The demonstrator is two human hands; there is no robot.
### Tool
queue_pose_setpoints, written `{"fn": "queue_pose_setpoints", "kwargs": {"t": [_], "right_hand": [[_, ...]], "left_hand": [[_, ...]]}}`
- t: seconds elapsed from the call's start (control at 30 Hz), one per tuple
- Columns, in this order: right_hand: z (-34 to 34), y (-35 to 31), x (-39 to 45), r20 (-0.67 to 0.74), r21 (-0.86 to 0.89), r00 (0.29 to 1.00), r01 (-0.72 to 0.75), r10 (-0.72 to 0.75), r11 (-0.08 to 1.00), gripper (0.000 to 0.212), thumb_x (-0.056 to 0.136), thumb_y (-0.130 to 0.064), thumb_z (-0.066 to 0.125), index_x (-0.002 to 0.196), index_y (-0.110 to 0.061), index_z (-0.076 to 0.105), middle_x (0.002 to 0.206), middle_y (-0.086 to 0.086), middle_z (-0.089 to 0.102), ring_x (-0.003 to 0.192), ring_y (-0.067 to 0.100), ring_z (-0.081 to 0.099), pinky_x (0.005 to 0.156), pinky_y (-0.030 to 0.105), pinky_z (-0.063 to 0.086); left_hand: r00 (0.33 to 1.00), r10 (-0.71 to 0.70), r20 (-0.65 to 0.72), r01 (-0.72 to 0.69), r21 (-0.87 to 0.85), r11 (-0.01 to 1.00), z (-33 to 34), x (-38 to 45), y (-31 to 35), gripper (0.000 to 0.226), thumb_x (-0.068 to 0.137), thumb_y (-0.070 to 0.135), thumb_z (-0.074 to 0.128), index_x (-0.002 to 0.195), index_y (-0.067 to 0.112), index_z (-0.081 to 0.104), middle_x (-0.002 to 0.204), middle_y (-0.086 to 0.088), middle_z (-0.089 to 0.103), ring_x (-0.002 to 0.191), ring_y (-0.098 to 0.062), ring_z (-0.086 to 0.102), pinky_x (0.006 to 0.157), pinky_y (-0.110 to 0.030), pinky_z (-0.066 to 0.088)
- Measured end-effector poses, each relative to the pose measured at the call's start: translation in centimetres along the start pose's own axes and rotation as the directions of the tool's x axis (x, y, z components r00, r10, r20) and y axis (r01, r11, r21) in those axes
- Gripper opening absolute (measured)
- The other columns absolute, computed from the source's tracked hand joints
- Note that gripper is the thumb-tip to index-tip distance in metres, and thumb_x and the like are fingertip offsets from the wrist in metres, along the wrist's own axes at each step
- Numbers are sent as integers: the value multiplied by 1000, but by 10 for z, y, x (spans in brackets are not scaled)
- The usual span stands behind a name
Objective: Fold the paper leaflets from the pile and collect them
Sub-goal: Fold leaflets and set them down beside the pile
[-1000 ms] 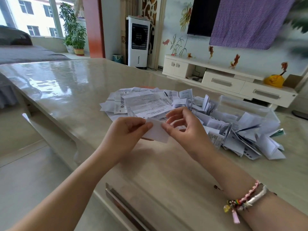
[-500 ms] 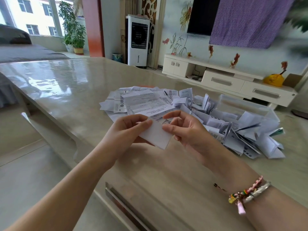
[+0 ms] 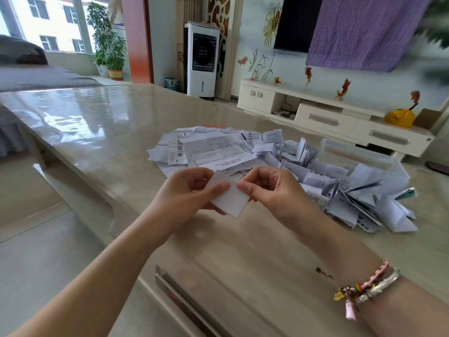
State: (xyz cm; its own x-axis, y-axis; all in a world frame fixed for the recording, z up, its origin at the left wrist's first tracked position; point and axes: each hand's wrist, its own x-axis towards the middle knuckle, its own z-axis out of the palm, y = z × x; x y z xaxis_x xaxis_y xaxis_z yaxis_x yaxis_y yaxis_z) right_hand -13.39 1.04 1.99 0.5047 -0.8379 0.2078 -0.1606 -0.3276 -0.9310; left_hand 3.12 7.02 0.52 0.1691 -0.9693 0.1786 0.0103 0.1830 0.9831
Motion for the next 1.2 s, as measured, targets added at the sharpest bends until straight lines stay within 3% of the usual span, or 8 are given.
{"fn": "queue_pose_setpoints", "kwargs": {"t": [0.23,0.33,0.53,0.63,0.7,0.77,0.97,1.2], "right_hand": [[13,-3,13,-28,-8,999,-37,37,999,6,89,-11,65,85,-7,68,74,4,66,64,1,59,65,11,46],[18,0,26,-71,-211,997,10,-26,977,5,89,-16,66,94,-17,68,83,1,69,73,2,61,65,8,44],[30,5,65,29,-848,982,123,-185,516,40,86,-8,57,124,-19,55,124,0,58,117,21,44,95,31,37],[38,5,83,47,-935,997,68,-69,347,52,83,-6,51,133,-18,44,132,4,51,126,26,37,99,35,32],[44,5,90,34,-952,999,25,23,305,53,82,-6,50,134,-17,41,130,7,52,128,28,37,103,38,29],[48,6,93,19,-955,999,4,47,296,52,82,-5,49,132,-16,43,124,9,57,123,29,42,106,40,28],[49,8,85,32,-929,991,78,-133,361,47,83,-4,48,126,-22,55,114,3,65,115,25,51,101,34,28],[42,7,61,20,-874,973,128,-229,468,25,89,-11,55,107,-24,66,104,-6,71,106,16,61,102,31,28]], "left_hand": [[993,27,-117,-19,67,998,-16,8,4,11,83,0,68,88,-10,67,74,-9,73,62,-15,68,56,-22,55],[956,-44,-289,57,39,998,-43,24,0,8,87,6,67,92,0,68,83,-11,72,63,-14,70,58,-20,56],[750,-55,-659,101,31,994,-104,51,-15,35,95,8,58,127,6,46,117,-19,54,65,-21,67,52,-21,57],[713,104,-693,92,239,967,-109,55,-21,46,93,6,58,134,13,39,112,-10,52,63,-16,67,45,-17,52],[712,216,-669,99,400,911,-108,60,-26,47,89,3,59,132,12,43,113,-11,54,76,-21,67,59,-21,55],[734,285,-616,148,555,819,-107,65,-31,43,85,3,57,127,8,51,120,-14,52,101,-29,58,81,-23,45],[796,292,-531,252,729,637,-101,73,-37,40,94,13,42,133,12,51,136,-11,49,122,-36,40,100,-36,29],[744,327,-582,114,593,797,-107,66,-32,36,90,5,52,125,13,56,122,-10,60,107,-29,58,88,-35,47]]}}
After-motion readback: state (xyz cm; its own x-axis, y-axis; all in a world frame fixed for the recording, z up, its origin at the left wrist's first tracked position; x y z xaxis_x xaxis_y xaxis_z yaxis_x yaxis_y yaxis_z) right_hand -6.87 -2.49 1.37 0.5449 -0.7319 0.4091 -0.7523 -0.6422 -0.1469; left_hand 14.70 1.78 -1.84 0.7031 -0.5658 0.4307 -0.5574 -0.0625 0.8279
